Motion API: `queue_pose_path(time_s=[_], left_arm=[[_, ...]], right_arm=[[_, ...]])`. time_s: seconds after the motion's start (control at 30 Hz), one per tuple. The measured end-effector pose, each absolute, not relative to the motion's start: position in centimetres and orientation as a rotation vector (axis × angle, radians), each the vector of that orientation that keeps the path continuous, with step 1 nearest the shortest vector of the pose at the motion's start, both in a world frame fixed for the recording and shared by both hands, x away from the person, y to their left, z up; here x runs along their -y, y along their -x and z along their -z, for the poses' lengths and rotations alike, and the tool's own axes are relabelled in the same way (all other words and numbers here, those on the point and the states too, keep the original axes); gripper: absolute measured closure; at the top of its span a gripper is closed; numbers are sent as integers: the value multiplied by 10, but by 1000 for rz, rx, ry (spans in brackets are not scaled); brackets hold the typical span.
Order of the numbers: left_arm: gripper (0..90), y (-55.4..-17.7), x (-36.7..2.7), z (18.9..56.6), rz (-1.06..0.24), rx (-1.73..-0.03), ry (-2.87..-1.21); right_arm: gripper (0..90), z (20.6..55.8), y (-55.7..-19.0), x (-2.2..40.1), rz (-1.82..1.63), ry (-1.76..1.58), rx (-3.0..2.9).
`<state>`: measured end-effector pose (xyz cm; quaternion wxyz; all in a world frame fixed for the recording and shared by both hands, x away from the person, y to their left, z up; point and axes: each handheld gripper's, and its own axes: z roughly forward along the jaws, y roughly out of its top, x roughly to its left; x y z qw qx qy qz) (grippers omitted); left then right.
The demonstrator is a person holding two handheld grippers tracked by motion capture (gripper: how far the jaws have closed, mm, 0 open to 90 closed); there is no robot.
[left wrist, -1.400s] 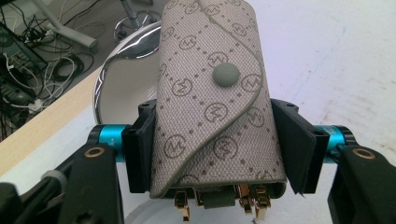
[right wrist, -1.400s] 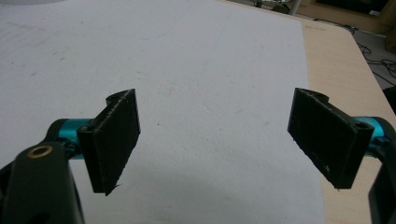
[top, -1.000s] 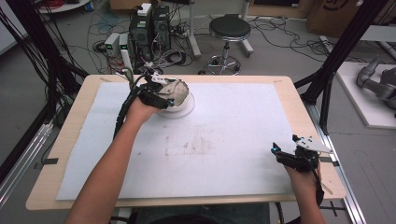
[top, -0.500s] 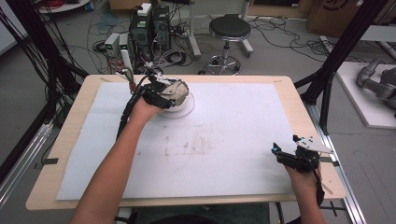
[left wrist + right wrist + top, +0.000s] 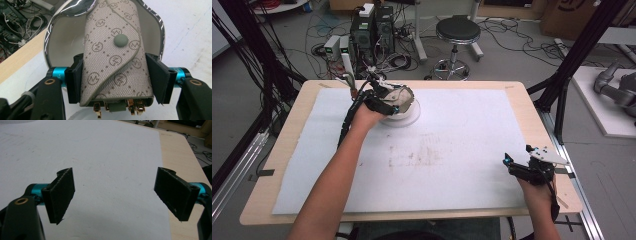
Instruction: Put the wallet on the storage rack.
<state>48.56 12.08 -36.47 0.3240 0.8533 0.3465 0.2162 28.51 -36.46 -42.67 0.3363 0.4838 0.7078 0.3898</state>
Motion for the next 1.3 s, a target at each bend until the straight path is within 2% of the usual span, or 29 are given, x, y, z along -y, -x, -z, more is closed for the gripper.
queue_pose_path(time_s=[0.37, 0.6, 1.0, 1.3], left_arm=[[364, -489, -117, 364, -568, -920, -2256], [329, -490, -117, 364, -584, -916, -2264], [265, -482, -124, 349, -610, -893, -2182], [253, -465, -135, 338, -598, -859, -2119]], right_arm=[[171, 426, -284, 366, -1019, -1260, -1843], [171, 426, -284, 366, -1017, -1254, -1842], [171, 426, -285, 363, -1015, -1248, -1850], [171, 426, -292, 357, -1024, -1228, -1862]])
